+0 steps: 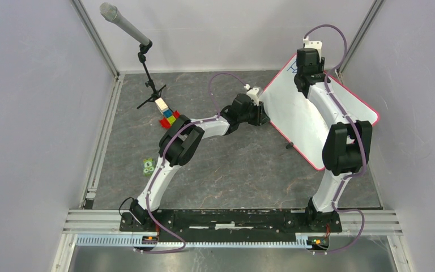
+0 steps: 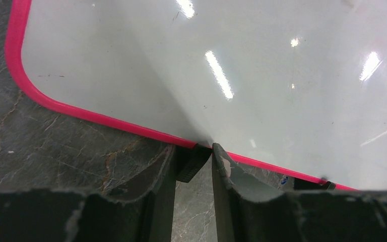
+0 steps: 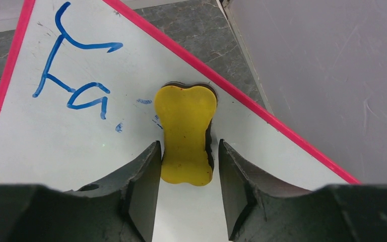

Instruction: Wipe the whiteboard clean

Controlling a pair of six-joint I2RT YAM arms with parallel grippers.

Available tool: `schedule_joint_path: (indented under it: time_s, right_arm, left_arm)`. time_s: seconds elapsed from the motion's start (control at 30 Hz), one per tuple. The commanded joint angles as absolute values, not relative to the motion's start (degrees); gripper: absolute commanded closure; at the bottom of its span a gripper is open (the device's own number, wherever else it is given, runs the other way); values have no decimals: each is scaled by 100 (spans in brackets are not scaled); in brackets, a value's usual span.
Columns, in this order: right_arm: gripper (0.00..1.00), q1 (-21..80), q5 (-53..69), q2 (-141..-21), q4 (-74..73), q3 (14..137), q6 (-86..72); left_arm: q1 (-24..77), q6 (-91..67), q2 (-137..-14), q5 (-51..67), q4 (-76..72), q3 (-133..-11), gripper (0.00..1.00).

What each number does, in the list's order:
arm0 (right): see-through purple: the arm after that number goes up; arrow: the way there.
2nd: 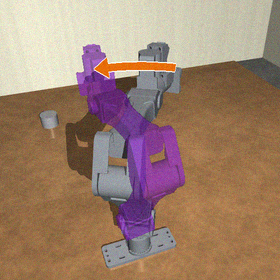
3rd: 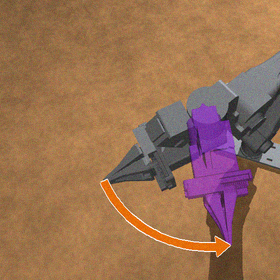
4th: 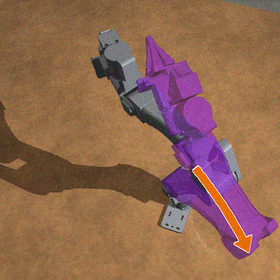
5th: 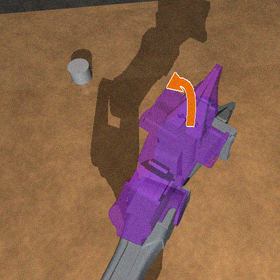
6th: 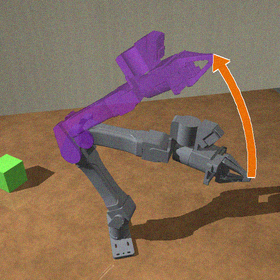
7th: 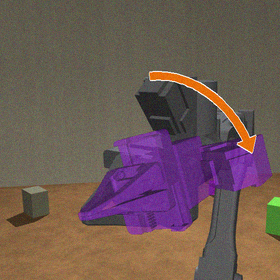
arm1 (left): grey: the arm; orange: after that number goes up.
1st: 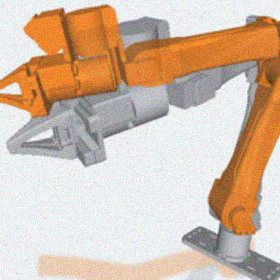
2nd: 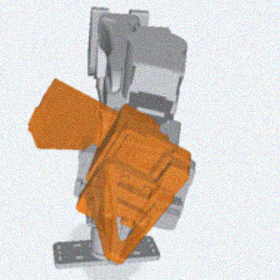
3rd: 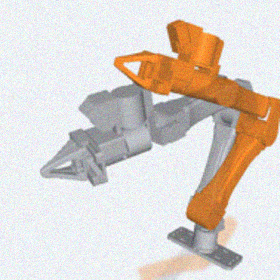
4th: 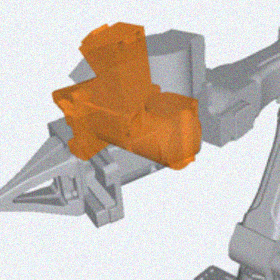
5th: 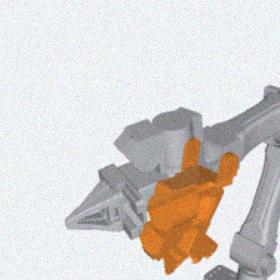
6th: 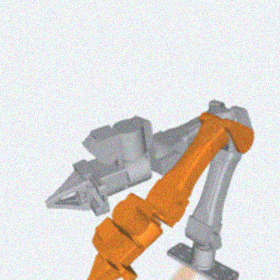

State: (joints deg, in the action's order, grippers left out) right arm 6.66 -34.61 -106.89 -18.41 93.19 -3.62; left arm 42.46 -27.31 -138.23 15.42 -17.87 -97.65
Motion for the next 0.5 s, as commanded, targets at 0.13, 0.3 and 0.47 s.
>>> schedule_joint_path:
  time_s: [0.13, 0.3, 0.47]
  right_arm:
    - [44, 734, -3768, -10564, -1623, 9472, -176]
    - [46, 749, -3841, -10590, -1590, 9527, -138]
    - [52, 756, -3836, -10716, -1504, 9587, -75]
  left_arm:
    - [4377, -2785, -13952, 1767, -1773, -9994, 65]
    - [4377, -2786, -13957, 1775, -1771, -9993, 66]
    - [4386, -2779, -13959, 1793, -1784, -9997, 67]
